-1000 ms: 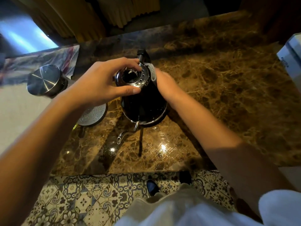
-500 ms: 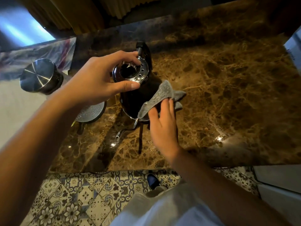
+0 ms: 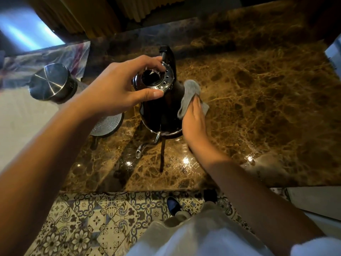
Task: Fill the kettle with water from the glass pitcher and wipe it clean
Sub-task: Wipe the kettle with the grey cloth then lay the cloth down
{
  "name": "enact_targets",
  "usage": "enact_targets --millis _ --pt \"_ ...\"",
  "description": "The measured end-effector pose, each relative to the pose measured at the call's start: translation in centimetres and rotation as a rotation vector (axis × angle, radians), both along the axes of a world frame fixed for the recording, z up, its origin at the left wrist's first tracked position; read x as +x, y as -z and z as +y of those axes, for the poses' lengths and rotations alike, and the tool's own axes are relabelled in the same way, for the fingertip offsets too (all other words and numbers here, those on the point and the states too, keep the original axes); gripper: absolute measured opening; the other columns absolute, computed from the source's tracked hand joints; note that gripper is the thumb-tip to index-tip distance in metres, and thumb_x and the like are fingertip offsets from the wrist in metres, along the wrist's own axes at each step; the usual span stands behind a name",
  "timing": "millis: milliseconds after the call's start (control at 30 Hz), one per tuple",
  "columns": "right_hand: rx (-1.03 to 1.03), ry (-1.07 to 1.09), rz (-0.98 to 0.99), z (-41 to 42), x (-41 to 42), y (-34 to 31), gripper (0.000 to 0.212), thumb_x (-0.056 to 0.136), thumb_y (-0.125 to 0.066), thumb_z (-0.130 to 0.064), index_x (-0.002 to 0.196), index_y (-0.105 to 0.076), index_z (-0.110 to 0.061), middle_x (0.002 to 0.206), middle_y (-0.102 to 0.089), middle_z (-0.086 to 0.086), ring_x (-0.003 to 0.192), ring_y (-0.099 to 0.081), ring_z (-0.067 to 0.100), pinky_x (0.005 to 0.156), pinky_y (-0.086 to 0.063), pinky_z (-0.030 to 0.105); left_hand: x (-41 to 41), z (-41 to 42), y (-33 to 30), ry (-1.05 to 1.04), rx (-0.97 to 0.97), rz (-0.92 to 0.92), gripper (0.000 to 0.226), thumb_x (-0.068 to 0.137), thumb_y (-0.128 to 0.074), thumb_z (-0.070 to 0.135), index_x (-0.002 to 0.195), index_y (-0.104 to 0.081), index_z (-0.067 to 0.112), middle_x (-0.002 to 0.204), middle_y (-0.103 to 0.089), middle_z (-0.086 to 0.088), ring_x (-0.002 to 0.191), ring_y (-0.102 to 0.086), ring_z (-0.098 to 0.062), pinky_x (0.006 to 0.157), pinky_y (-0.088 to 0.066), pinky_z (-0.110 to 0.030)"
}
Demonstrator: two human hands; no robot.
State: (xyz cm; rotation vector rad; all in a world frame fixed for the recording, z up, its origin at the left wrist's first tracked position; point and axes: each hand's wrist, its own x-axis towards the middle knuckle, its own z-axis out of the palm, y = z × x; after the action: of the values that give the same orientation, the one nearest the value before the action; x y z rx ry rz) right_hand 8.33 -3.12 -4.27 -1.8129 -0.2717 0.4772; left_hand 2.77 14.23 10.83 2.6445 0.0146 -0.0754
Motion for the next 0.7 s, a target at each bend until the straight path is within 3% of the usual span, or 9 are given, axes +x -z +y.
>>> enact_targets --millis 67,167,233,300,467,567,633,700 --pt "-0.082 0.006 -0.214 -1.0 -4.1 1.3 0.053 0.106 -0.032 -0.028 0.149 -0.041 0.002 0.157 -0.038 0.024 0.147 -0.037 0.032 0.121 -0.028 0.034 0.0 0.0 0.0 -0.002 0.007 0.003 0.063 0.087 -0.063 0.057 0.142 -0.052 0.03 0.161 -0.042 0.016 0.141 -0.044 -0.005 0.105 -0.036 -0.02" --pt "-0.048 0.033 -0.143 -1.5 -8.7 1.8 0.048 0.103 -0.045 -0.041 0.141 -0.039 -0.012 0.142 -0.045 0.007 0.129 -0.044 0.014 0.105 -0.04 0.031 0.1 0.0 -0.1 0.003 0.008 0.009 0.063 0.086 -0.063 0.057 0.142 -0.051 0.031 0.162 -0.04 0.016 0.142 -0.043 -0.006 0.109 -0.036 -0.028" --pt "-0.064 0.064 -0.142 -1.6 -9.8 1.9 0.04 0.101 -0.044 -0.049 0.121 -0.045 -0.015 0.118 -0.05 0.002 0.108 -0.051 0.019 0.093 -0.05 0.043 0.2 0.1 -0.2 0.009 -0.001 0.017 0.063 0.086 -0.064 0.056 0.142 -0.051 0.031 0.162 -0.04 0.016 0.143 -0.044 -0.007 0.11 -0.037 -0.03" --pt "-0.052 0.107 -0.143 -1.3 -9.6 1.9 0.042 0.099 -0.04 -0.052 0.113 -0.047 -0.013 0.11 -0.05 0.001 0.101 -0.051 0.02 0.088 -0.049 0.048 0.3 0.3 -0.3 0.023 0.006 0.022 0.062 0.086 -0.065 0.056 0.142 -0.051 0.031 0.162 -0.04 0.016 0.143 -0.044 -0.007 0.112 -0.038 -0.032" --pt "-0.051 0.056 -0.098 -1.1 -4.2 1.2 0.057 0.096 -0.031 -0.056 0.126 -0.048 -0.011 0.127 -0.056 0.01 0.118 -0.056 0.029 0.097 -0.05 0.048 0.4 0.6 -0.7 0.042 -0.003 0.033 0.062 0.085 -0.069 0.053 0.141 -0.054 0.031 0.161 -0.043 0.014 0.147 -0.043 -0.008 0.117 -0.041 -0.043" --pt "-0.003 -0.203 -0.114 -3.4 1.2 1.0 0.038 0.104 -0.049 -0.041 0.13 -0.051 -0.014 0.127 -0.062 0.003 0.118 -0.06 0.02 0.101 -0.051 0.043 0.4 0.6 -0.7 0.043 -0.007 0.035 0.063 0.085 -0.07 0.053 0.142 -0.054 0.031 0.161 -0.042 0.014 0.147 -0.042 -0.008 0.118 -0.041 -0.044" --pt "0.022 -0.347 -0.164 -5.0 3.5 1.1 0.047 0.101 -0.062 -0.03 0.144 -0.048 -0.019 0.132 -0.06 -0.007 0.124 -0.057 0.01 0.106 -0.047 0.032 0.4 0.5 -0.7 0.034 -0.009 0.036 0.063 0.085 -0.07 0.052 0.142 -0.054 0.031 0.161 -0.042 0.015 0.147 -0.042 -0.008 0.118 -0.04 -0.043" --pt "0.01 -0.372 -0.212 -5.5 4.4 1.4 0.06 0.094 -0.07 -0.034 0.148 -0.048 -0.022 0.133 -0.059 -0.012 0.125 -0.056 0.007 0.106 -0.047 0.03 0.4 0.6 -0.7 0.025 -0.016 0.033 0.062 0.085 -0.07 0.052 0.141 -0.054 0.031 0.161 -0.042 0.016 0.146 -0.042 -0.007 0.117 -0.039 -0.038"
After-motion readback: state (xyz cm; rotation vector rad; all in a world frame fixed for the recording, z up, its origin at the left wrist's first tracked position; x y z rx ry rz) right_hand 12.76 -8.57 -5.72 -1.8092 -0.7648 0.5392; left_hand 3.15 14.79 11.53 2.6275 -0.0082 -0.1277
